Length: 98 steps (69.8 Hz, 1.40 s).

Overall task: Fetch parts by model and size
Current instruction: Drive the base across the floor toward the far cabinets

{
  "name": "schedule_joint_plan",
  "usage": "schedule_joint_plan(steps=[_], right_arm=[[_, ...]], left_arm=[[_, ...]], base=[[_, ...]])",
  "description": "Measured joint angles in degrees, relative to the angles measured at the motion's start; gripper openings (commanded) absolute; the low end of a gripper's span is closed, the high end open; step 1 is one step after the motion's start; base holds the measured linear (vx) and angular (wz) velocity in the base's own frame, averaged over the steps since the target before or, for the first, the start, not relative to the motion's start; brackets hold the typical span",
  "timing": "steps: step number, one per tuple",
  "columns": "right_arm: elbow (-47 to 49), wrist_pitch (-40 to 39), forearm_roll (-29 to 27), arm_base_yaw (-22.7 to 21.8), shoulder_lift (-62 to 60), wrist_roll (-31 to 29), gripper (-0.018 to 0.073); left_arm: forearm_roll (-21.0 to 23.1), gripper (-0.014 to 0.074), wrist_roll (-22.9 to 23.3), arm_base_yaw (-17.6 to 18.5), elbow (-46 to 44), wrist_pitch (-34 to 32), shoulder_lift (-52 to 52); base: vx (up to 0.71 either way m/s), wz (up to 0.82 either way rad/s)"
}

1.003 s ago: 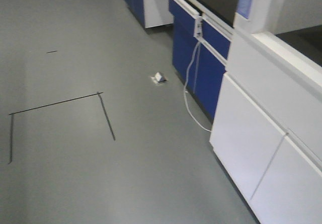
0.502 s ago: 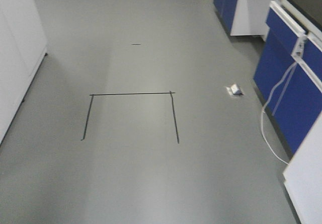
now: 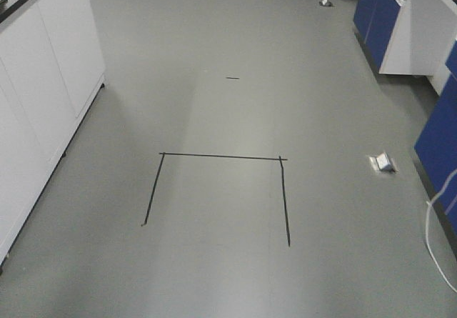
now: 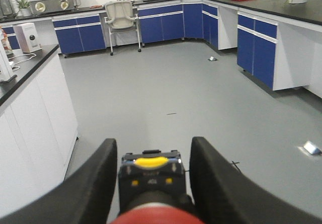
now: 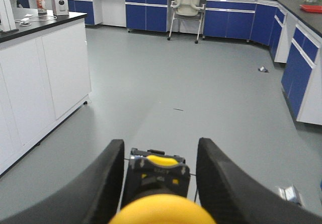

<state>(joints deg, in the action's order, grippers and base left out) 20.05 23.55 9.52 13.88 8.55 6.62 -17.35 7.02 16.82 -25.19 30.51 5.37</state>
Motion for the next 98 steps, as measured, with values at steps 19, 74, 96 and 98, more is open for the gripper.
schedule_joint_plan(steps=[19, 74, 96, 98], right_arm=[[0.00, 0.00, 0.00, 0.00, 0.00, 0.00, -0.0002], [-0.01, 0.00, 0.00, 0.00, 0.00, 0.00, -0.0002], [-0.01, 0.00, 0.00, 0.00, 0.00, 0.00, -0.0002], [-0.01, 0.00, 0.00, 0.00, 0.00, 0.00, -0.0002]], left_arm=[[0.00, -0.0006, 0.00, 0.00, 0.00, 0.00, 0.00], [0.00, -0.0006, 0.00, 0.00, 0.00, 0.00, 0.00], [0.00, -0.0006, 0.00, 0.00, 0.00, 0.00, 0.00], [0.00, -0.0006, 0.00, 0.00, 0.00, 0.00, 0.00]], base=[[0.49, 0.14], [0.52, 0.00], [0.53, -0.05], [0.53, -0.08]])
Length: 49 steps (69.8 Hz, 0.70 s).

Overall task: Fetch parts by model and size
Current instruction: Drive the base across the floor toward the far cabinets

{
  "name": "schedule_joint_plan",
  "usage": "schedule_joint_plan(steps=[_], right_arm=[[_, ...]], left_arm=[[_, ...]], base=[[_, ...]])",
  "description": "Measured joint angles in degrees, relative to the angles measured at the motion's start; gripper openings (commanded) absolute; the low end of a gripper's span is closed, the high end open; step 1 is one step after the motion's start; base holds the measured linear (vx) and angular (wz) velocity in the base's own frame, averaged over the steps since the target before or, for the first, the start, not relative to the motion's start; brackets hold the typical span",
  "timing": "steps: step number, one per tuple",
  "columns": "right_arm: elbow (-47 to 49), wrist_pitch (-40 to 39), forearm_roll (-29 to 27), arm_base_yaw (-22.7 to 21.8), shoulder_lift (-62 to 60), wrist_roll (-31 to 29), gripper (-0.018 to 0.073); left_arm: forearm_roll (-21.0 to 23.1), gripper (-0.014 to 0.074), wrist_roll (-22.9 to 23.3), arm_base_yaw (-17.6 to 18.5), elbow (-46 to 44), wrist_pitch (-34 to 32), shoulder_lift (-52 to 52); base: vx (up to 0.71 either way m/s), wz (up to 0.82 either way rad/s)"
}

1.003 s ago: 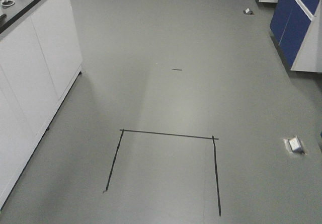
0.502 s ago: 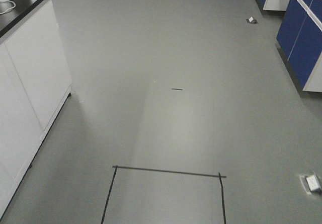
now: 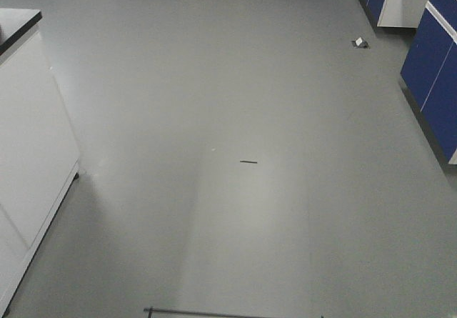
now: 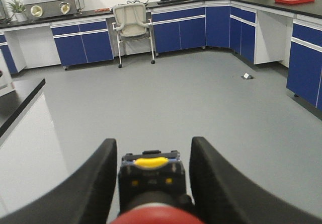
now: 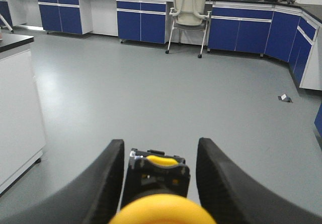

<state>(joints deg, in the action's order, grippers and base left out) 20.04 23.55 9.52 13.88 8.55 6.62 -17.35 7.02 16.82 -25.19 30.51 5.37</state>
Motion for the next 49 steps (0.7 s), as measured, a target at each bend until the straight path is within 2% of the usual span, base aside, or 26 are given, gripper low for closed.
schedule_joint_plan(steps=[49], right_arm=[[0.00, 0.00, 0.00, 0.00, 0.00, 0.00, -0.0002]], left_arm=[[0.00, -0.0006, 0.00, 0.00, 0.00, 0.00, 0.00]], base=[[0.54, -0.09]])
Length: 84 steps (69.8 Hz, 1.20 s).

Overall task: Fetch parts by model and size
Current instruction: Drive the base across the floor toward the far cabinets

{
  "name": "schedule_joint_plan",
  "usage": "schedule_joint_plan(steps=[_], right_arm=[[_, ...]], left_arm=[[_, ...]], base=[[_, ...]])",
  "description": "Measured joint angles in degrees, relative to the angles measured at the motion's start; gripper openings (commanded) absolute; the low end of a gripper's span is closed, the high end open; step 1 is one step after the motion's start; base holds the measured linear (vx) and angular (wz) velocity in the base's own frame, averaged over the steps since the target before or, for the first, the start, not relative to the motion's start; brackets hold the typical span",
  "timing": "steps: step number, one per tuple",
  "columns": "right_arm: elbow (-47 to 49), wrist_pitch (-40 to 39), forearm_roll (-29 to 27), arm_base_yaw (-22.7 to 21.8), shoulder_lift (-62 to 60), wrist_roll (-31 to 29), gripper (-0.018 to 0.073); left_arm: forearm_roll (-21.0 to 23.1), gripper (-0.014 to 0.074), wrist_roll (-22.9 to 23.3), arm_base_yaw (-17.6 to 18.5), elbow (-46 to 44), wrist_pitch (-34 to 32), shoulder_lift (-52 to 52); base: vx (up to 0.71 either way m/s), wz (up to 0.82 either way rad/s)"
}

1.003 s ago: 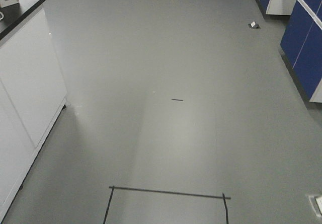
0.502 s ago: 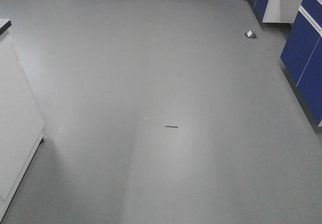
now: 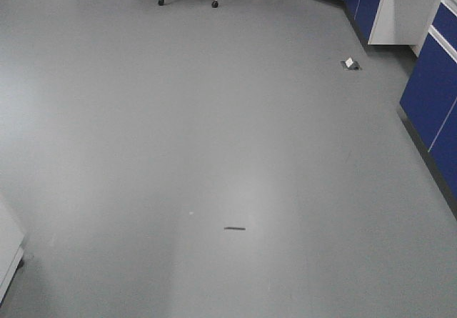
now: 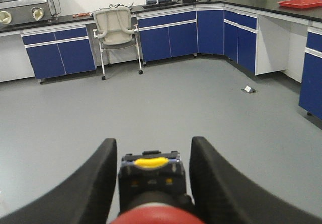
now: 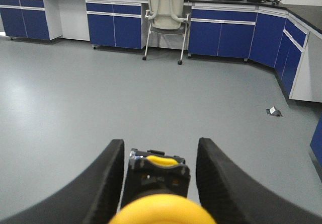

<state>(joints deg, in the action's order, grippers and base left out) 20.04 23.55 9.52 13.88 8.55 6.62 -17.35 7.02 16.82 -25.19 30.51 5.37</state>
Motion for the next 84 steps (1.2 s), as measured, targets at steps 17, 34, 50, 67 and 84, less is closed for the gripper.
schedule_joint_plan(steps=[17, 34, 50, 67, 84], right_arm=[[0.00, 0.00, 0.00, 0.00, 0.00, 0.00, -0.0002], [0.00, -0.05, 0.00, 0.00, 0.00, 0.00, -0.0002], [0.00, -0.05, 0.00, 0.00, 0.00, 0.00, -0.0002], [0.00, -0.05, 0.00, 0.00, 0.00, 0.00, -0.0002], [0.00, 0.00, 0.00, 0.00, 0.00, 0.00, -0.0002]], left_arm=[[0.00, -0.0006, 0.00, 0.00, 0.00, 0.00, 0.00], [0.00, -0.0006, 0.00, 0.00, 0.00, 0.00, 0.00], [0.00, -0.0006, 0.00, 0.00, 0.00, 0.00, 0.00], [0.00, -0.0006, 0.00, 0.00, 0.00, 0.00, 0.00], [0.00, -0.0006, 0.00, 0.00, 0.00, 0.00, 0.00]], base=[[0.59, -0.03], [0.62, -0.01], [0.63, -0.01], [0.64, 0.00], [0.64, 0.00]])
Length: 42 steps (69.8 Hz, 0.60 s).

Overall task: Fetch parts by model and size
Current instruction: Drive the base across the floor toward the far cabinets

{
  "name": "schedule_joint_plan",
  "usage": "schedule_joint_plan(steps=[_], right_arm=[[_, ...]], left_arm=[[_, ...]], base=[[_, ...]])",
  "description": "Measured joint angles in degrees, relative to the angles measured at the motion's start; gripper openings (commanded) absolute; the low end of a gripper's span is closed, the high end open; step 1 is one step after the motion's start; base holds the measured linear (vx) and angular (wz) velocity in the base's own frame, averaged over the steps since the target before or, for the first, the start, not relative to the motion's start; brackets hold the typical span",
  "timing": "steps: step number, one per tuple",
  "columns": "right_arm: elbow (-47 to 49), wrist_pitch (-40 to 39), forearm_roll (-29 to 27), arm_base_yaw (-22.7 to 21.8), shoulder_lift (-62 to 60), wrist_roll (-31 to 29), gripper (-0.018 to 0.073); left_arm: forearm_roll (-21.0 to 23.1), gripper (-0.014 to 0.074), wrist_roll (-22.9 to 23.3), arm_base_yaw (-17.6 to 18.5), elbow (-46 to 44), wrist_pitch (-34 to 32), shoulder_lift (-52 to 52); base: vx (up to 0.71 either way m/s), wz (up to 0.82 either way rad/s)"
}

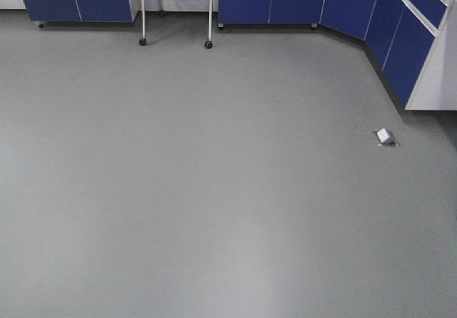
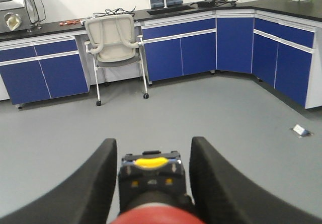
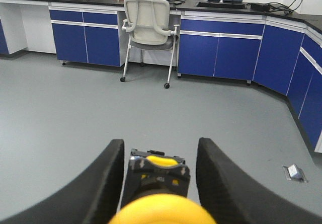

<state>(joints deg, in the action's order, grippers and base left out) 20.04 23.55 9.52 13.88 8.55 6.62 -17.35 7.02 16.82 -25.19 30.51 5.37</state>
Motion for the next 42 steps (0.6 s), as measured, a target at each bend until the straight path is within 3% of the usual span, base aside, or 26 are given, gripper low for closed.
schedule_joint_plan(steps=[42], right_arm=[[0.00, 0.00, 0.00, 0.00, 0.00, 0.00, -0.0002]], left_arm=[[0.00, -0.0006, 0.00, 0.00, 0.00, 0.00, 0.00]], base=[[0.64, 0.01]])
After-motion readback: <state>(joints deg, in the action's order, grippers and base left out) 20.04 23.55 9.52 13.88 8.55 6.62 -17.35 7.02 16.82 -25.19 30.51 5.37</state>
